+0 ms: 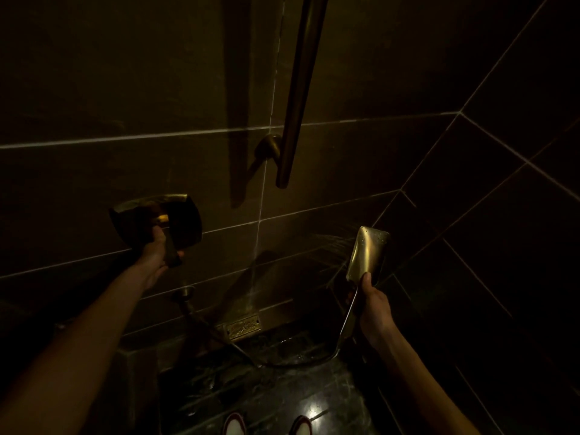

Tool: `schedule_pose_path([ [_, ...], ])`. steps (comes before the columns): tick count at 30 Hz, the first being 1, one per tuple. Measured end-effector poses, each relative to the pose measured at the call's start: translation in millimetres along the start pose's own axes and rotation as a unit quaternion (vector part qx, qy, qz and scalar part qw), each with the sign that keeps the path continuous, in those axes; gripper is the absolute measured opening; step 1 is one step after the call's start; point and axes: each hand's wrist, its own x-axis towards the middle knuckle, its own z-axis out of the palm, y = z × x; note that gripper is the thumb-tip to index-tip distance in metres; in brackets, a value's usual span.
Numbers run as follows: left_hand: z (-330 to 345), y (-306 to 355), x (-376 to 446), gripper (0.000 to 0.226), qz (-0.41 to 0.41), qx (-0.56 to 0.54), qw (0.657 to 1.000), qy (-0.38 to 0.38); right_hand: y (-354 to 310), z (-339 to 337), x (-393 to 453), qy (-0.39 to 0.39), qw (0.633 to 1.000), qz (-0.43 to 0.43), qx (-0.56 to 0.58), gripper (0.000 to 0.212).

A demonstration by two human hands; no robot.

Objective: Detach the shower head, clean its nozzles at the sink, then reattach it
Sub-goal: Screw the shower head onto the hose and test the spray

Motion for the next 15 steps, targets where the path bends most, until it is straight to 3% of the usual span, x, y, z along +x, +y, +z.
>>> schedule_pose_path([
  [15, 3.4, 3.7, -4.5, 0.064, -0.006, 0.003, 1.000, 0.006, -7.5, 10.5, -7.9, -0.006, 1.000, -0.003, -0.005, 0.049],
])
